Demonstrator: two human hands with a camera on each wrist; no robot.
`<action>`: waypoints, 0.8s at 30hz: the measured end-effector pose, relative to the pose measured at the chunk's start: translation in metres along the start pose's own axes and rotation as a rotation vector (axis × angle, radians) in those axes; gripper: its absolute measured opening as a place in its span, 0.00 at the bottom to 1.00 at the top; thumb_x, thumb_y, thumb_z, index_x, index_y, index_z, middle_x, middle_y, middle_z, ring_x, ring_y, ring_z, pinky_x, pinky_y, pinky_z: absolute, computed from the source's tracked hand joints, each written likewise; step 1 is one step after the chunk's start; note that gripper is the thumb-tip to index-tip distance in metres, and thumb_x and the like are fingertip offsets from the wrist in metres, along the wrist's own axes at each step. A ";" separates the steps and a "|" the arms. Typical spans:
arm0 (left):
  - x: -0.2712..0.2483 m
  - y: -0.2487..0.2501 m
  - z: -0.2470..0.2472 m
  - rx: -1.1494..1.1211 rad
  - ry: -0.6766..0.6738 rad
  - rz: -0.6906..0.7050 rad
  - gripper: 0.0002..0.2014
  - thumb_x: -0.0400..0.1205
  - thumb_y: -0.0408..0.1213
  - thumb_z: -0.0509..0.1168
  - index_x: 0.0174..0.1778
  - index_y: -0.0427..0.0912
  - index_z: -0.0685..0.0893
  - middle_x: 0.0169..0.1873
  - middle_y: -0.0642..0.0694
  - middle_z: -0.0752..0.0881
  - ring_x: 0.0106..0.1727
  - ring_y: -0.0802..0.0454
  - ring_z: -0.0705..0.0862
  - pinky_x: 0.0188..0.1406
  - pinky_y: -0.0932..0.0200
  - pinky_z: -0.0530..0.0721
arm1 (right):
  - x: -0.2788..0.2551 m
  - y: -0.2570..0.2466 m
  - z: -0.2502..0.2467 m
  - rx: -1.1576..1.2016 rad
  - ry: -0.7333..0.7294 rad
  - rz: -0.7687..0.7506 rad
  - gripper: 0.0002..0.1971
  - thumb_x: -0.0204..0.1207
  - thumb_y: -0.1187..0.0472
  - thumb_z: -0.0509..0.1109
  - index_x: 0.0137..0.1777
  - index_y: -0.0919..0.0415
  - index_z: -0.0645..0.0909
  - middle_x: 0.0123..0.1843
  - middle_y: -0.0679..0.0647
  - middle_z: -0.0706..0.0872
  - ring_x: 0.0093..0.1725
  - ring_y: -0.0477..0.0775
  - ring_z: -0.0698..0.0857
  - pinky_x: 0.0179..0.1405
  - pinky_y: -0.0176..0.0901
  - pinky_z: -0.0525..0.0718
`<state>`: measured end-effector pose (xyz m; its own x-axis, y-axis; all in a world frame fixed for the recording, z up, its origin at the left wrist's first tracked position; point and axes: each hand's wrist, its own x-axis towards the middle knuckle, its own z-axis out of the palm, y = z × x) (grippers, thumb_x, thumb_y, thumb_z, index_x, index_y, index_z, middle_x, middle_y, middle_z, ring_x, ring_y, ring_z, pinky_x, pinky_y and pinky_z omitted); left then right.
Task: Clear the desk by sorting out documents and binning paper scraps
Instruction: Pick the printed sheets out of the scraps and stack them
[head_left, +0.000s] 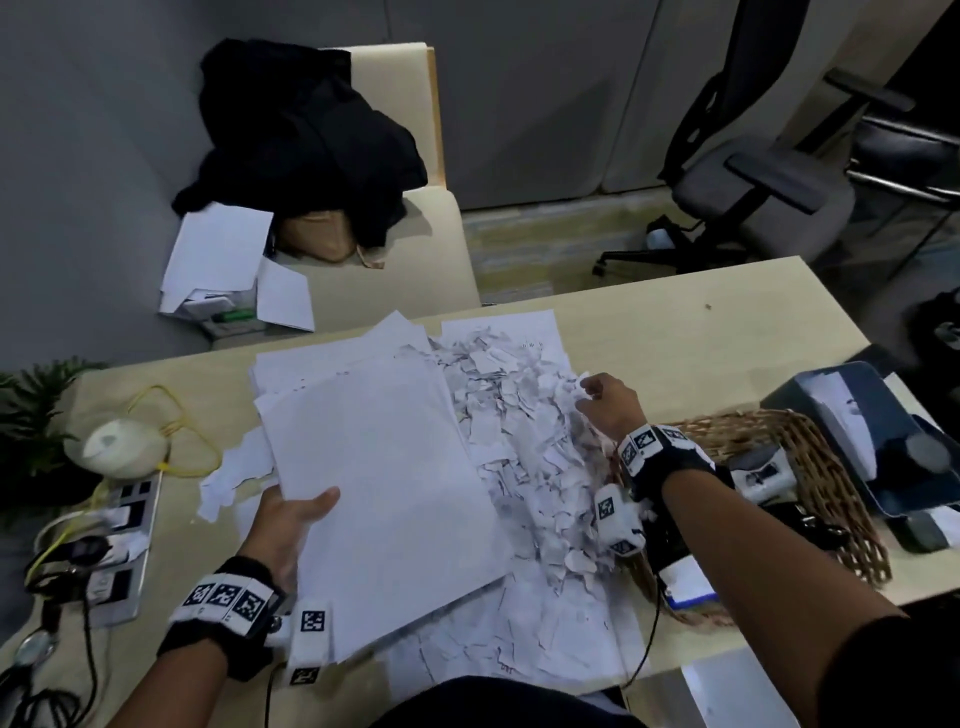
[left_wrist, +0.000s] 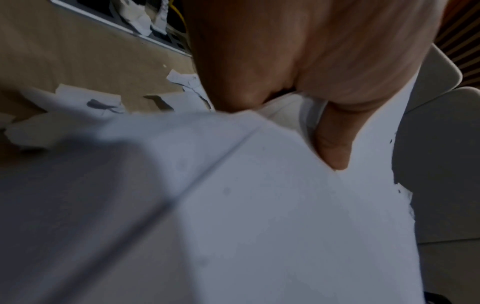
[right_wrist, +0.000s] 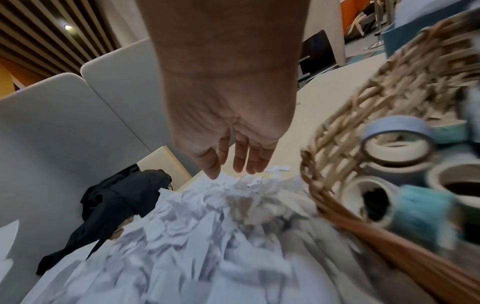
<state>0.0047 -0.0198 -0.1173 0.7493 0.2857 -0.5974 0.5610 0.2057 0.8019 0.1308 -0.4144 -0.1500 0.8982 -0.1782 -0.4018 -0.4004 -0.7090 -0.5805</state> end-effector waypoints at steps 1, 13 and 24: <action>0.004 -0.001 0.001 0.015 0.007 -0.008 0.15 0.79 0.21 0.67 0.61 0.34 0.79 0.48 0.41 0.88 0.47 0.41 0.87 0.45 0.47 0.85 | 0.012 -0.004 -0.001 0.000 -0.014 0.009 0.21 0.78 0.63 0.69 0.71 0.64 0.77 0.69 0.60 0.81 0.67 0.61 0.80 0.61 0.43 0.76; 0.060 -0.038 -0.006 0.190 0.063 -0.175 0.37 0.68 0.35 0.81 0.74 0.40 0.74 0.66 0.43 0.83 0.66 0.37 0.81 0.70 0.34 0.74 | 0.147 -0.040 0.016 -0.081 -0.077 0.081 0.28 0.78 0.60 0.71 0.76 0.66 0.68 0.73 0.66 0.75 0.70 0.67 0.76 0.64 0.50 0.76; 0.075 -0.047 -0.008 0.153 0.103 -0.291 0.43 0.57 0.41 0.85 0.70 0.47 0.76 0.63 0.46 0.85 0.65 0.36 0.80 0.66 0.24 0.71 | 0.184 -0.066 0.033 -0.238 -0.068 0.300 0.30 0.74 0.52 0.72 0.70 0.71 0.71 0.69 0.66 0.76 0.65 0.67 0.78 0.55 0.52 0.79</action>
<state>0.0313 -0.0010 -0.1998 0.5150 0.3307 -0.7908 0.7981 0.1515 0.5831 0.3167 -0.3779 -0.2088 0.7304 -0.3619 -0.5793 -0.5831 -0.7720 -0.2530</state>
